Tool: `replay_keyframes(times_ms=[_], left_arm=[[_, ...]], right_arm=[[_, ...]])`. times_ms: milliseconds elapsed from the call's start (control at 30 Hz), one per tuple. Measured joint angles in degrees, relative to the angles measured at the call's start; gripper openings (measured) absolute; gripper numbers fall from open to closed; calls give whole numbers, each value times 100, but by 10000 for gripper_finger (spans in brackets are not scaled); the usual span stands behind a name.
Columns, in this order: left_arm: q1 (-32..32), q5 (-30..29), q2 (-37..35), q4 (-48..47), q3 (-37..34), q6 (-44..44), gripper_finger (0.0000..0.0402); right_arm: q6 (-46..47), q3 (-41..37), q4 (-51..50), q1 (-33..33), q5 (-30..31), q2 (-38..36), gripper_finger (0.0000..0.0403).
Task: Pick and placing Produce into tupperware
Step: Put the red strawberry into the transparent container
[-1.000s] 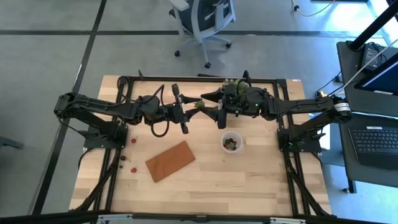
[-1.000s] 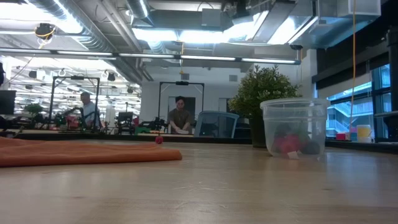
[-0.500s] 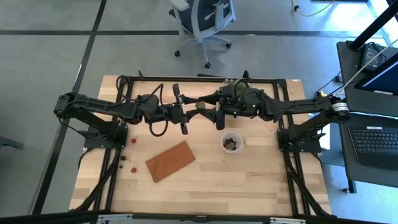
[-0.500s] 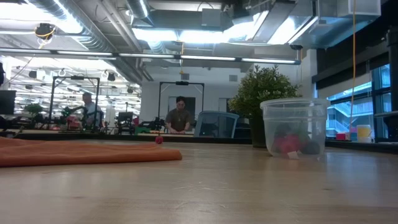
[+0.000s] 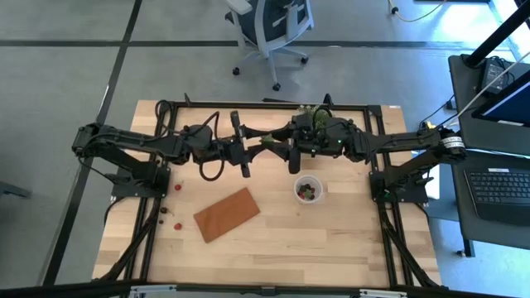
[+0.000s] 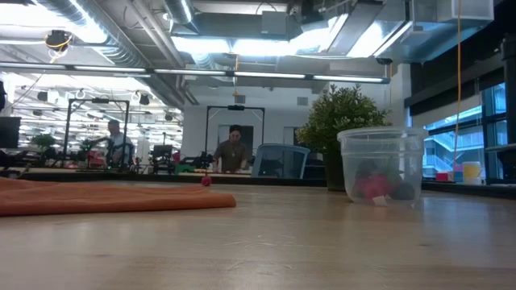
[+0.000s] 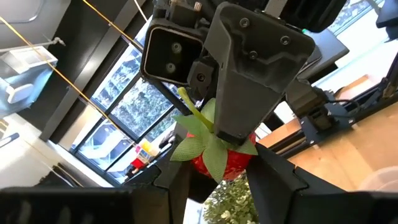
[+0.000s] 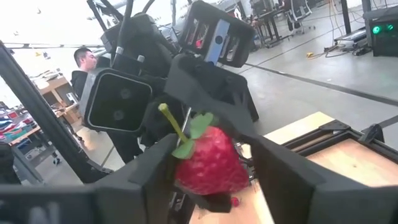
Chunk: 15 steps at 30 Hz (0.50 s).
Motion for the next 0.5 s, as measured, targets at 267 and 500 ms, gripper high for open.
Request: replay_keyframes(times_ms=[267, 500], left_arm=[[39, -112, 0, -15, -4, 84, 133], [29, -142, 0, -20, -4, 77, 134]], right_arm=[[-86, 0, -24, -4, 28, -2, 158], [-94, 0, -26, -7, 33, -2, 158]])
